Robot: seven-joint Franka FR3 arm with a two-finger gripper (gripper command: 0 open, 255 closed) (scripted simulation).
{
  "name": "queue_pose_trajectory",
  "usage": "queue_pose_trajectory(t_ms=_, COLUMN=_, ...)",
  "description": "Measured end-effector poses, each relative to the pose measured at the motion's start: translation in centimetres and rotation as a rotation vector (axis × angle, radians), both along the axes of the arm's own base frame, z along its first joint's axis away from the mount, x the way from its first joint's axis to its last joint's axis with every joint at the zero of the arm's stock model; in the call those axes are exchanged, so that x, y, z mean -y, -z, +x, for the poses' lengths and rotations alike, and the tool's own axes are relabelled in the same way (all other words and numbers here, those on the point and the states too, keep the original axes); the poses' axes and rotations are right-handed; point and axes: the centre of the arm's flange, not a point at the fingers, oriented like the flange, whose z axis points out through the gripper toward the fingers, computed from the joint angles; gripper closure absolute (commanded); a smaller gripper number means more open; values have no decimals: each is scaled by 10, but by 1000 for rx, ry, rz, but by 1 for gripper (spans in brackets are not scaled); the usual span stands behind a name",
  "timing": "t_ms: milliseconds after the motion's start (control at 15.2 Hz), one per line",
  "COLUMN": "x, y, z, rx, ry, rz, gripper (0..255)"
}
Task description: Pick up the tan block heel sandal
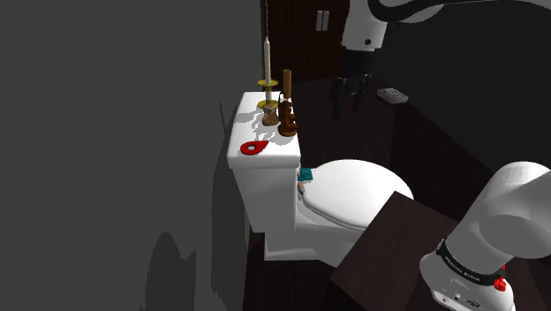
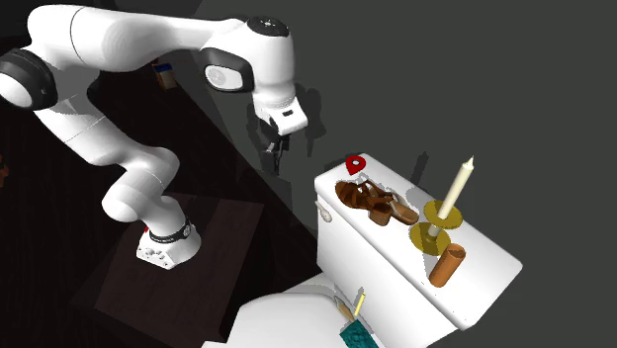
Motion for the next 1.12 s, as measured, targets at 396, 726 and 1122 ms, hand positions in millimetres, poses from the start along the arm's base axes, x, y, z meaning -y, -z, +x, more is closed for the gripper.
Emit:
queue_pose_trajectory(t_ms=396, x=11, y=2, z=91, rx=-78, ry=57, rz=51, gripper=0)
queue_pose_trajectory(t_ms=726, x=24, y=9, z=162, rx=-145, ry=104, rz=94, gripper=0)
queue_pose_trajectory(t_ms=1122, x=37, y=26, z=246, rx=-218, ry=156, rz=141, gripper=0)
